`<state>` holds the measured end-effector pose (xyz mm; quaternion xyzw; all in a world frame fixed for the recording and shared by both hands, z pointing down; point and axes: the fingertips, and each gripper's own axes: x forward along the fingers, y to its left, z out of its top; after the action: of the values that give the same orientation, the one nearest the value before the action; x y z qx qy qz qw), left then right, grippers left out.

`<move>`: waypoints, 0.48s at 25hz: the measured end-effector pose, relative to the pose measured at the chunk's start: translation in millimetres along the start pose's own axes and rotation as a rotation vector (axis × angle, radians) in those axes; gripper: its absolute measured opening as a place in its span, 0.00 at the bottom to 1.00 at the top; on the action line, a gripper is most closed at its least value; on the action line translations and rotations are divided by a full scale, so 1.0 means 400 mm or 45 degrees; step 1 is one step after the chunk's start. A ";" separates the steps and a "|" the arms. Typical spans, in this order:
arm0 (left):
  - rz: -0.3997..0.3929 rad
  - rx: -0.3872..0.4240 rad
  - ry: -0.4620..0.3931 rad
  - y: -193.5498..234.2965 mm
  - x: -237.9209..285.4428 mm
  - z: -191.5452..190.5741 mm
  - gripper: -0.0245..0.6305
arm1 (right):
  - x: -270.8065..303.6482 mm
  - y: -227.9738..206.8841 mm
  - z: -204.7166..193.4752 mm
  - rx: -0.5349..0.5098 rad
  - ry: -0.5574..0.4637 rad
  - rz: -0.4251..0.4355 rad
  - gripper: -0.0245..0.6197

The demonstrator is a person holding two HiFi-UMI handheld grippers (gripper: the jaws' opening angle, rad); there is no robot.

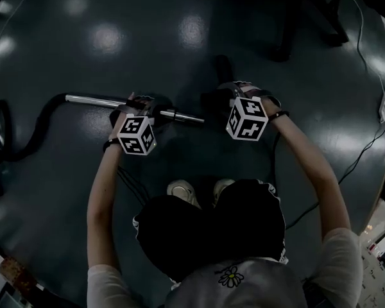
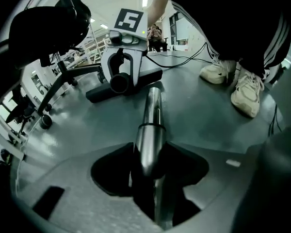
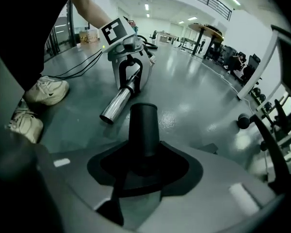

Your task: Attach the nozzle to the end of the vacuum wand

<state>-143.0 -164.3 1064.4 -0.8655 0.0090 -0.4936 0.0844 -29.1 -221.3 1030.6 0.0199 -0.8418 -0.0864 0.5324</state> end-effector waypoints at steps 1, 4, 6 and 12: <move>-0.011 -0.009 0.022 0.000 -0.002 -0.005 0.36 | 0.002 -0.001 0.002 0.007 0.005 -0.011 0.34; -0.002 -0.054 0.018 0.025 -0.033 0.005 0.36 | -0.021 -0.003 -0.008 0.056 0.022 -0.051 0.34; 0.053 -0.090 -0.038 0.068 -0.074 0.027 0.36 | -0.051 -0.006 -0.029 0.081 0.044 -0.093 0.34; 0.193 -0.156 -0.120 0.190 -0.168 0.075 0.36 | -0.078 -0.002 -0.028 0.134 0.028 -0.130 0.34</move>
<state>-146.7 -228.3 980.5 -0.8881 0.1007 -0.4431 0.0688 -5.4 -219.6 1007.3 0.0917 -0.8372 -0.0690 0.5348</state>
